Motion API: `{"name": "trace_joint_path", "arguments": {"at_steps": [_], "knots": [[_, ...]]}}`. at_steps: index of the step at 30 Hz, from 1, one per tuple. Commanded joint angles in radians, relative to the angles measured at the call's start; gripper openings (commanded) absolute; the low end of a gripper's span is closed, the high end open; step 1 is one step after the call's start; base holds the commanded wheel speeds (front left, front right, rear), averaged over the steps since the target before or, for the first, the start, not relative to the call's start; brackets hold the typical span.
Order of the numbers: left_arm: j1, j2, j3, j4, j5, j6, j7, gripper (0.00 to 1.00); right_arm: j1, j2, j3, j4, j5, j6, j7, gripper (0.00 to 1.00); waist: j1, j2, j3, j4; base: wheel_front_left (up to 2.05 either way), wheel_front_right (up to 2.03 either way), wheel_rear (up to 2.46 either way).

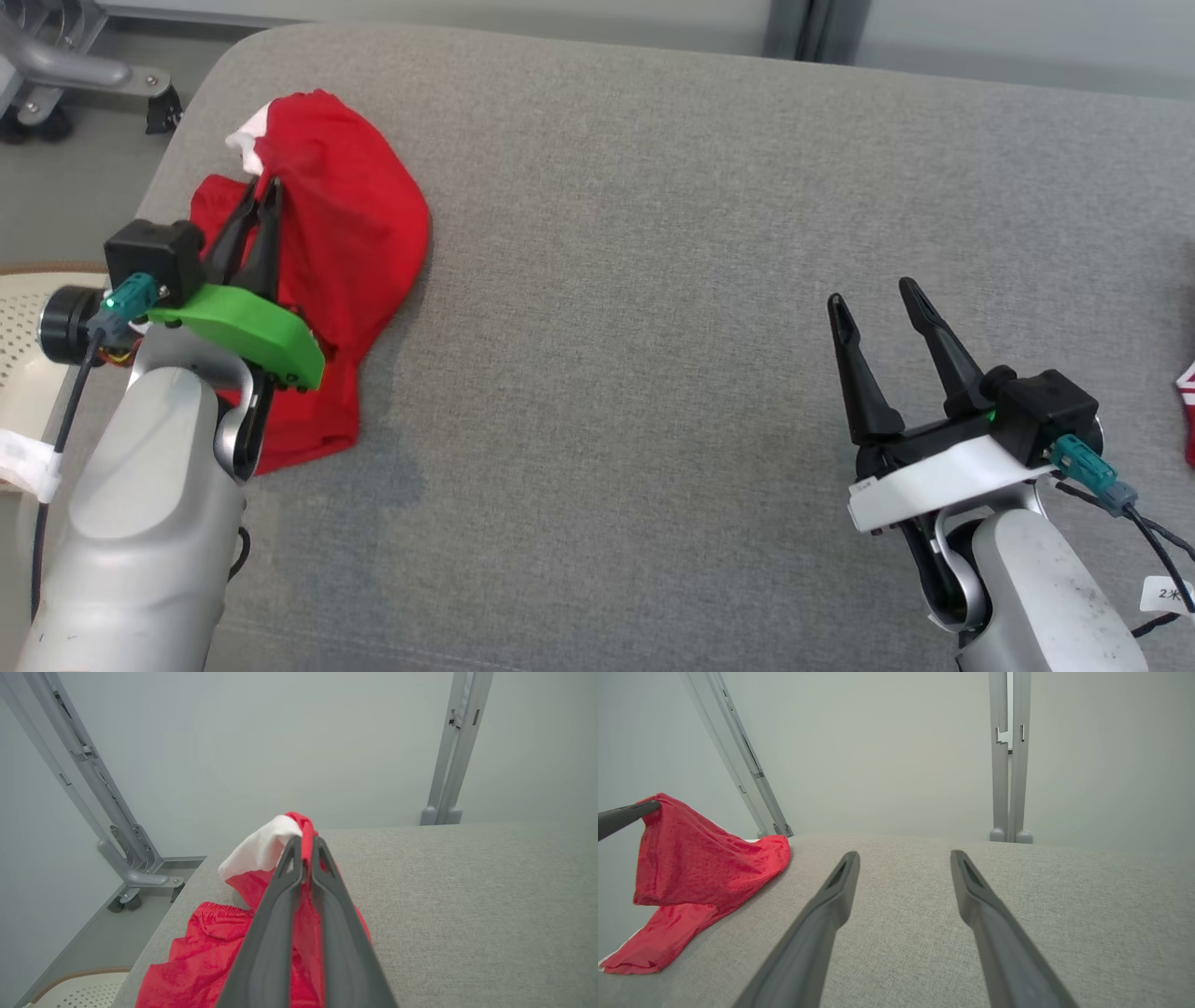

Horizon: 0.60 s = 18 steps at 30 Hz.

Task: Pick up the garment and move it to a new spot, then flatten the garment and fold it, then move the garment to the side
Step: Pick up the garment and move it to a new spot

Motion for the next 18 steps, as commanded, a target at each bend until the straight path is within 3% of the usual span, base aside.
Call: {"name": "trace_joint_path", "arguments": {"at_steps": [1,4,9,14,18], "knots": [[0.011,0.004,-0.001,-0.047,0.012,0.016,-0.004,0.00,0.013,0.004,-0.004,-0.004,0.010,0.000,-0.004,1.00,-0.0001,0.0000,-0.043,-0.041,0.00,0.00,0.00],[0.024,-0.008,-0.019,-0.171,0.034,0.034,-0.005,0.00,0.005,0.017,-0.004,-0.011,0.013,0.000,-0.003,1.00,-0.0001,0.0000,-0.041,-0.072,0.00,0.00,0.00],[-0.015,-0.028,-0.065,-0.388,0.048,0.045,0.087,0.00,-0.026,0.041,-0.005,-0.023,0.019,0.000,-0.003,1.00,-0.0001,0.0000,-0.005,-0.187,0.00,0.00,0.00],[-0.072,-0.059,-0.102,-0.462,0.065,0.056,0.131,0.00,-0.042,0.055,-0.007,-0.026,0.027,0.000,-0.004,1.00,-0.0001,0.0000,0.024,-0.277,0.00,0.00,0.00],[-0.119,-0.119,-0.138,-0.476,0.071,0.067,0.145,0.00,-0.053,0.063,-0.008,-0.026,0.035,0.000,-0.004,1.00,-0.0001,0.0000,0.034,-0.353,0.00,0.00,0.00]]}}
